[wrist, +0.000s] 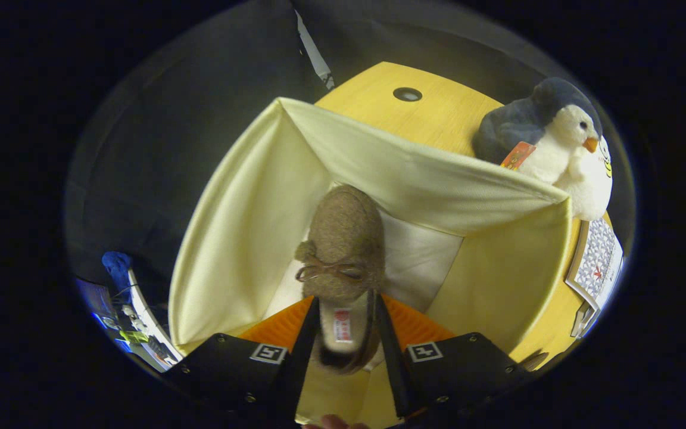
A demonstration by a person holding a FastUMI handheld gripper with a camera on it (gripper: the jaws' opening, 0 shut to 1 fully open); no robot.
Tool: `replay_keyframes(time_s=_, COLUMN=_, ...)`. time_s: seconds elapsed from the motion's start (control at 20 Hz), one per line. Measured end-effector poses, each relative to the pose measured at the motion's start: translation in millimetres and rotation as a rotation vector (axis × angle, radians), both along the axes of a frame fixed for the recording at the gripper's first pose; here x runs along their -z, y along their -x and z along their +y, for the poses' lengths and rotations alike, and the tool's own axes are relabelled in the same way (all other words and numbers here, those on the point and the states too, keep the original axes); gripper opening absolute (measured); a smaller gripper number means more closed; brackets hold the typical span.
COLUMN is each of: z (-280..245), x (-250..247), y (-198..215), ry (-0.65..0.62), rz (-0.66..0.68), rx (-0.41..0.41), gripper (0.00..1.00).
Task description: Open the storage box then place both shoes into the box .Put the left shoe in first, then the right shoe, with the right side of both shoes facing outward in a uniform manner.
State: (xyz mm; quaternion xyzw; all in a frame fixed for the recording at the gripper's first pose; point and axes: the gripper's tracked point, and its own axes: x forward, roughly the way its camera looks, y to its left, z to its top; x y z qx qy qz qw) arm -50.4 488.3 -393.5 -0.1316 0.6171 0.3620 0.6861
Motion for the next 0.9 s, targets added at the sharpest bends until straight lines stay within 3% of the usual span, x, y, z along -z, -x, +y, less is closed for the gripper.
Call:
replay_keyframes(time_s=0.15, z=-7.5, x=-52.6, y=-2.1, ry=-0.074, rz=-0.039, rx=0.003, gripper=0.88)
replay_keyframes(time_s=0.2, z=-12.4, x=-71.8, y=-3.4, ry=-0.1, rz=-0.058, rx=0.007, gripper=0.92)
replay_keyframes(time_s=0.45, z=-64.3, x=-146.1, y=-12.8, ry=-0.191, rz=-0.099, rx=0.089, gripper=0.92)
replay_keyframes(time_s=0.55, z=-93.6, x=-162.2, y=-19.6, ry=-0.201, rz=-0.094, rx=0.158, gripper=0.92)
replay_keyframes(time_s=0.9, z=-227.0, x=-164.9, y=-43.9, ry=-0.172, rz=-0.151, rx=0.376, gripper=0.92)
